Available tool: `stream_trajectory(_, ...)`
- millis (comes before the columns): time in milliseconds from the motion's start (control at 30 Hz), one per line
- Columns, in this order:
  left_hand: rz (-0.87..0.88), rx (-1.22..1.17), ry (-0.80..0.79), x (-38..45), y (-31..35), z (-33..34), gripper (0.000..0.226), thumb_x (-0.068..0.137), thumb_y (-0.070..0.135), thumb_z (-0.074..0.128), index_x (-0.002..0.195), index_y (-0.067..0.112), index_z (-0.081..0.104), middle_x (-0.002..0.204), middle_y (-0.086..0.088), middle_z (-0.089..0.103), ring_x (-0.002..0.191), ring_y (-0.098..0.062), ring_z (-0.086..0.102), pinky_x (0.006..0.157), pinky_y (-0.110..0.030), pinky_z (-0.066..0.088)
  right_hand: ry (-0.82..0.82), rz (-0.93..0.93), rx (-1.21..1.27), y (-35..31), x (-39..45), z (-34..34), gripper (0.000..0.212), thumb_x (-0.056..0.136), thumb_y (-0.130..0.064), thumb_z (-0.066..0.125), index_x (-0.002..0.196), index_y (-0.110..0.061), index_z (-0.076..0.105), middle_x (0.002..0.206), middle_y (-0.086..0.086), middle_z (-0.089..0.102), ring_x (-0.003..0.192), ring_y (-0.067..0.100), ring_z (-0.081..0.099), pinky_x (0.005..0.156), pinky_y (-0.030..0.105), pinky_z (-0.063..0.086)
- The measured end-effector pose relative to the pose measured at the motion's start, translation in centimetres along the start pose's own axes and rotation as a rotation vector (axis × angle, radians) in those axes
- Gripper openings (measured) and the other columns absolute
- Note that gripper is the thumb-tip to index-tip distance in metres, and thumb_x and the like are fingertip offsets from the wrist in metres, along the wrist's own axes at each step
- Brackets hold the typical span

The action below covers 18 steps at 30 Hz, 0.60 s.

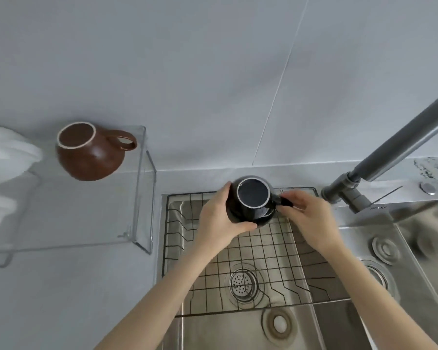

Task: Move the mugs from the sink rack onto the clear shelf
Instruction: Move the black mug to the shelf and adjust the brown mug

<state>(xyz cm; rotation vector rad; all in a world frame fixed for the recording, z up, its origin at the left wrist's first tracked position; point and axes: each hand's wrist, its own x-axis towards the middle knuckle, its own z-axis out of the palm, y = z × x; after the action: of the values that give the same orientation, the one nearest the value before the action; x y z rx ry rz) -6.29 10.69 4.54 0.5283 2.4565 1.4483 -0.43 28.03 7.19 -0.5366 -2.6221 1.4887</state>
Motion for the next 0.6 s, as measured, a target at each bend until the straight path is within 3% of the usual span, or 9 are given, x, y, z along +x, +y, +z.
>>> stream_trajectory(100,0.055,0.007,0.147,-1.5,1.8,-4.7,0.093,0.053,0.027,0.085,0.132,0.018,0.037,0.130,0.003,0.053,0.118,-0.012,0.048,0.103,-0.033,0.040,-0.024,-0.146,0.054,-6.0,-0.4,0.3,0.022,0.078,-0.003,0.064,0.080,-0.025,0.064,0.076,-0.020,0.068,0.073,-0.011,0.061,0.067,0.000,0.044)
stream_trajectory(200,0.084,-0.002,0.263,-3.2,2.5,-9.5,0.093,0.052,0.024,0.086,0.131,0.013,0.038,0.129,0.002,0.050,0.120,-0.015,0.047,0.104,-0.035,0.040,-0.083,-0.258,0.076,-10.7,-0.7,1.8,0.016,0.078,-0.003,0.066,0.082,-0.019,0.067,0.080,-0.013,0.069,0.075,-0.010,0.061,0.067,-0.001,0.043)
stream_trajectory(300,0.080,0.012,0.307,-4.9,2.5,-13.9,0.086,0.049,0.025,0.086,0.125,0.018,0.046,0.111,0.018,0.057,0.106,-0.008,0.054,0.096,-0.029,0.044,-0.128,-0.312,0.060,-14.0,-1.0,4.2,0.016,0.077,-0.006,0.067,0.083,-0.021,0.068,0.080,-0.012,0.070,0.078,-0.003,0.064,0.070,0.005,0.047)
stream_trajectory(400,0.053,0.013,0.338,-6.5,1.4,-17.6,0.077,0.050,0.019,0.086,0.117,0.032,0.050,0.093,0.035,0.050,0.090,0.011,0.053,0.085,-0.013,0.043,-0.174,-0.354,0.052,-16.3,-1.3,7.2,0.015,0.077,-0.005,0.066,0.083,-0.018,0.069,0.078,-0.006,0.070,0.073,0.001,0.066,0.072,0.011,0.050)
stream_trajectory(467,0.026,0.029,0.321,-7.2,0.4,-19.7,0.075,0.050,0.022,0.086,0.116,0.033,0.051,0.096,0.030,0.056,0.093,0.006,0.055,0.086,-0.012,0.043,-0.193,-0.366,0.051,-17.5,-1.5,9.1,0.014,0.077,-0.004,0.065,0.084,-0.015,0.069,0.078,-0.001,0.071,0.072,0.005,0.067,0.073,0.014,0.052)
stream_trajectory(600,-0.045,0.026,0.291,-7.7,-1.9,-22.8,0.100,0.041,0.040,0.083,0.130,0.021,0.043,0.122,0.006,0.061,0.114,-0.009,0.053,0.101,-0.031,0.042,-0.230,-0.354,0.038,-18.9,-1.5,12.8,0.012,0.077,-0.003,0.065,0.084,-0.013,0.069,0.084,0.011,0.073,0.080,0.022,0.070,0.083,0.036,0.056)
